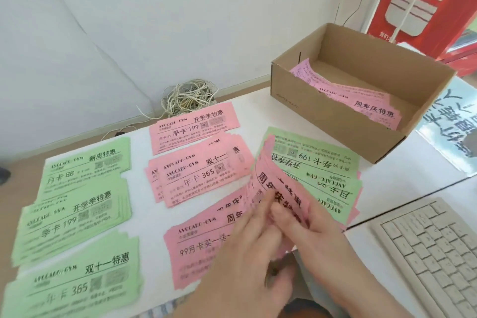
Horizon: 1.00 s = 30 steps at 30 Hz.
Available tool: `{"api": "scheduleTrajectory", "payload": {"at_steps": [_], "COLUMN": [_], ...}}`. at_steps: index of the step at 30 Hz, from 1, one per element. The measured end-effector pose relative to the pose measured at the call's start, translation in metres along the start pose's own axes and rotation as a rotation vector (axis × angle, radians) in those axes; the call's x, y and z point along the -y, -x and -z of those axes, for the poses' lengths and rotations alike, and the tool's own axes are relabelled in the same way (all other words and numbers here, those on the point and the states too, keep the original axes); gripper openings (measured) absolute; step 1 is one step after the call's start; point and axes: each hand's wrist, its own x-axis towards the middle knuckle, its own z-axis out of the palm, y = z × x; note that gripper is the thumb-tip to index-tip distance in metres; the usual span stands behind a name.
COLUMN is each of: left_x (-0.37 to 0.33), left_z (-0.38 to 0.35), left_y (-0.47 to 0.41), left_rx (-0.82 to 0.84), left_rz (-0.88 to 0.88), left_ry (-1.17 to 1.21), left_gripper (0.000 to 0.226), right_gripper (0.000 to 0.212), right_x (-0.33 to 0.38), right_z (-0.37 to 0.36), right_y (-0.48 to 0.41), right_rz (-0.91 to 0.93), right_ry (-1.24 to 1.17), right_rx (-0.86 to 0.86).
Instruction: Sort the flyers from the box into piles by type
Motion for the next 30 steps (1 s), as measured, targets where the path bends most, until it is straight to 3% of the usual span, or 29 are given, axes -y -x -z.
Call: {"api": "scheduleTrajectory", "payload": {"at_steps": [2,3,5,6,8,9,12,15,18,21,25,27,30], "left_x": [0.008,0.01,0.03,0.04,0.062,0.07,0.079,0.09,0.106,0.13,0.136,0.133,0.13], "left_z": [0.014,0.023,0.036,0.043,0.053,0.055,0.055,0.045,0.034,0.017,-0.002,-0.008,-0.007], "left_y": [0.019,0.027,0.039,0.045,0.056,0.062,0.077,0.074,0.057,0.047,0.042,0.042,0.041], "left_rx": [-0.101,-0.214,-0.459,-0.497,-0.417,-0.336,-0.209,-0.328,-0.41,-0.42,-0.149,0.008,0.06], "left_rz": [0.091,0.124,0.187,0.231,0.3,0.319,0.48,0.61,0.634,0.417,0.123,0.118,0.167], "left_ry": [0.258,0.307,0.292,0.345,0.557,0.635,0.799,0.762,0.556,-0.011,-0.424,-0.513,-0.553], "left_gripper": [0.062,0.067,0.093,0.104,0.105,0.092,0.031,0.024,0.024,0.035,0.051,0.065,0.067], "right_gripper": [0.032,0.038,0.042,0.041,0.039,0.037,0.03,0.032,0.043,0.051,0.041,0.04,0.043], "right_x": [0.003,0.006,0.013,0.017,0.022,0.023,0.022,0.002,-0.026,-0.058,-0.09,-0.095,-0.092], "right_z": [0.01,0.015,0.021,0.023,0.024,0.022,0.009,-0.006,-0.018,-0.026,-0.034,-0.034,-0.032], "right_y": [0.001,0.001,0.001,0.001,0.001,0.002,0.0,-0.009,-0.023,-0.034,-0.034,-0.03,-0.023], "right_rz": [0.033,0.045,0.001,-0.031,-0.072,-0.095,-0.194,-0.173,-0.078,0.04,0.23,0.249,0.241], "right_ry": [0.175,0.228,0.28,0.309,0.352,0.339,0.219,0.39,0.631,0.907,1.353,1.435,1.472], "right_rx": [0.087,0.179,0.391,0.49,0.62,0.65,0.521,0.081,-0.112,-0.151,-0.135,-0.13,-0.08]}}
